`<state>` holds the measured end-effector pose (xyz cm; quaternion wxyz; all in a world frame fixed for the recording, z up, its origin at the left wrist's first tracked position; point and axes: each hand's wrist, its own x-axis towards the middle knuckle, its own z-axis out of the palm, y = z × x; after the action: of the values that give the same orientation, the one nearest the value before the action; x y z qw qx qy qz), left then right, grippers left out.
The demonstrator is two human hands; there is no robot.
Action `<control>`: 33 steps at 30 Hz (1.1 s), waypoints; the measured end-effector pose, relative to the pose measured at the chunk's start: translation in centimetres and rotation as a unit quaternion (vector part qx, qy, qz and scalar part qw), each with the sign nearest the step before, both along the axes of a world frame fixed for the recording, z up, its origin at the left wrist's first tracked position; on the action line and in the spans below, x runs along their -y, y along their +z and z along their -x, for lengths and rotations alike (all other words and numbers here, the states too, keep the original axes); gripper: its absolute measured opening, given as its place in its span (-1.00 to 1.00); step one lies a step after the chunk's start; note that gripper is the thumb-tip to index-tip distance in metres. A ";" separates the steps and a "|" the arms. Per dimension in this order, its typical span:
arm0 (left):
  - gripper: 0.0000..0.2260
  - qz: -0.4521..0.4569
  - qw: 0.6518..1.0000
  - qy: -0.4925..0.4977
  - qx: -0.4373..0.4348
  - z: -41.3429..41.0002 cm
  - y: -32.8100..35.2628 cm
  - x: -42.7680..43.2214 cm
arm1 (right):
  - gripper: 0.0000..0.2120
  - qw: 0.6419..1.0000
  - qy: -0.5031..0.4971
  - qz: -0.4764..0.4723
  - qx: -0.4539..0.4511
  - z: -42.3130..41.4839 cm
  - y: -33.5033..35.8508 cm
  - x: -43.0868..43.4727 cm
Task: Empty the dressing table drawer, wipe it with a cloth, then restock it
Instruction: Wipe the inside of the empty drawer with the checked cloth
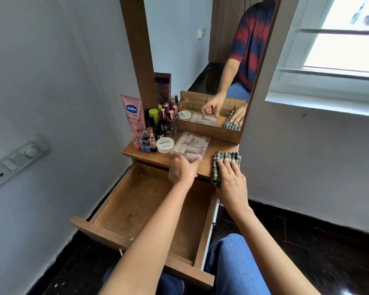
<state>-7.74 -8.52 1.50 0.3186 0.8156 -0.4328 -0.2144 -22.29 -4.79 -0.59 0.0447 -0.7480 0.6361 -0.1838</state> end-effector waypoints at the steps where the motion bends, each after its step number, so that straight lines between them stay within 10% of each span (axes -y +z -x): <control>1: -0.44 -0.008 1.000 -0.002 0.001 0.0 0.2 0.2 | -0.27 1.000 -0.001 0.001 -0.001 0.0 0.0 0.0; 20: -0.71 0.081 0.988 -0.063 0.119 -11.1 -2.1 -11.0 | -0.53 0.989 0.054 0.060 0.122 -2.4 0.9 -6.3; 26: -0.77 0.049 0.974 -0.144 0.171 -16.9 -4.3 -13.4 | -0.79 0.932 0.017 -0.138 0.336 -5.5 2.2 -6.9; 33: -0.78 0.029 0.976 -0.158 0.146 -18.2 -5.1 -13.4 | -0.71 0.989 0.050 -0.138 0.026 -6.8 0.7 -3.9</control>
<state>10.48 4.86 -3.61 0.2376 0.7501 -0.6038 -0.1277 -15.48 -0.91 0.11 0.1732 -0.7603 0.6160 -0.1114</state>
